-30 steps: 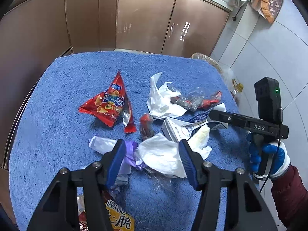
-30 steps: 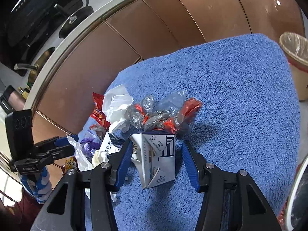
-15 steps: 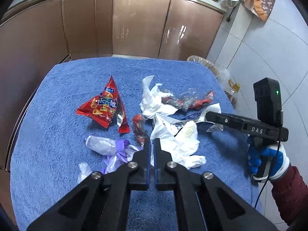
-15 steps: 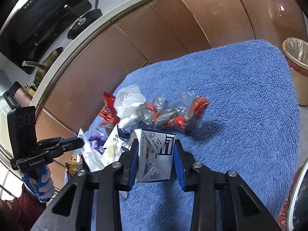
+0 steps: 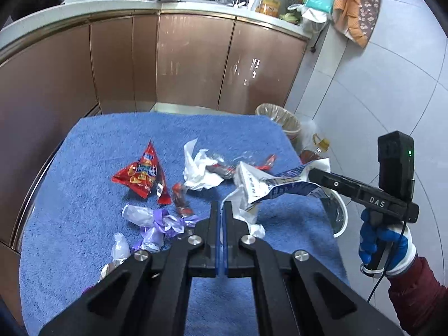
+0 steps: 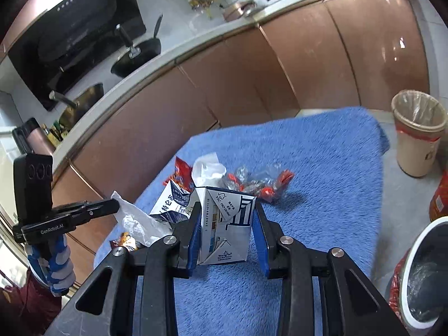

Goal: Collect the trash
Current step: 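Carry the carton with the right tool over the bin and release it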

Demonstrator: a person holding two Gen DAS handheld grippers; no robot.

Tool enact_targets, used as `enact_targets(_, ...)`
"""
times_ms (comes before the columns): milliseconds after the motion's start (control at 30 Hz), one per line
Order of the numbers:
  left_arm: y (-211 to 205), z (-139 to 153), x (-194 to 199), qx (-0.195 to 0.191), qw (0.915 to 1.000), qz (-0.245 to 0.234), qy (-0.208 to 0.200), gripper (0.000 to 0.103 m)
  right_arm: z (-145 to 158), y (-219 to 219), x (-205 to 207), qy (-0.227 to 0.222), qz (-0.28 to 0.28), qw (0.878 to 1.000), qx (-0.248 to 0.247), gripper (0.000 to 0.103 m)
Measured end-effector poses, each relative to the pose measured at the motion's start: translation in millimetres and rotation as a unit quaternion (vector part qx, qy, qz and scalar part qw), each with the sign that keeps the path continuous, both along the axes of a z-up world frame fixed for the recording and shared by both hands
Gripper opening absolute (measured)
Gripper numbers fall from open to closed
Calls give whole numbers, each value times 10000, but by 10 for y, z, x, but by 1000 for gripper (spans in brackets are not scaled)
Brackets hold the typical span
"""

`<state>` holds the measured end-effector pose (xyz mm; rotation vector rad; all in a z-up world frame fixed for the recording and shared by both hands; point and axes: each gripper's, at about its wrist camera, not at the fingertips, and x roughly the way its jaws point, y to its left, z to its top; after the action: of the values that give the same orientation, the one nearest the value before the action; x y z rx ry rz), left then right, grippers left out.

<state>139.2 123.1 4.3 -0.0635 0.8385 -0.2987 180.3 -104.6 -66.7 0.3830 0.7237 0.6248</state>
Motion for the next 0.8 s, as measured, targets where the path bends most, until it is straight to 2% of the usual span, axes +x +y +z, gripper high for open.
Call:
enact_targets(267,-204,291,-128,0,9996,-115,-254,1,204,-571,-367,-190,-809,9965,128,34)
enact_targets(467,-657,418,-101,-2,9980,-520,-348,1,320,-1029,-612,-321,-1561,9869,-243,34)
enact_targets(600,-1081,471,-29,-85,9953,-885,-386,1,319,-1331,-759,-336,-2127,9736,-763,34)
enact_targets(800,-1939,404,204,-254,9880,-1496,-273,1,122,-1754,-871,-124,-2869,9440,-1625,34)
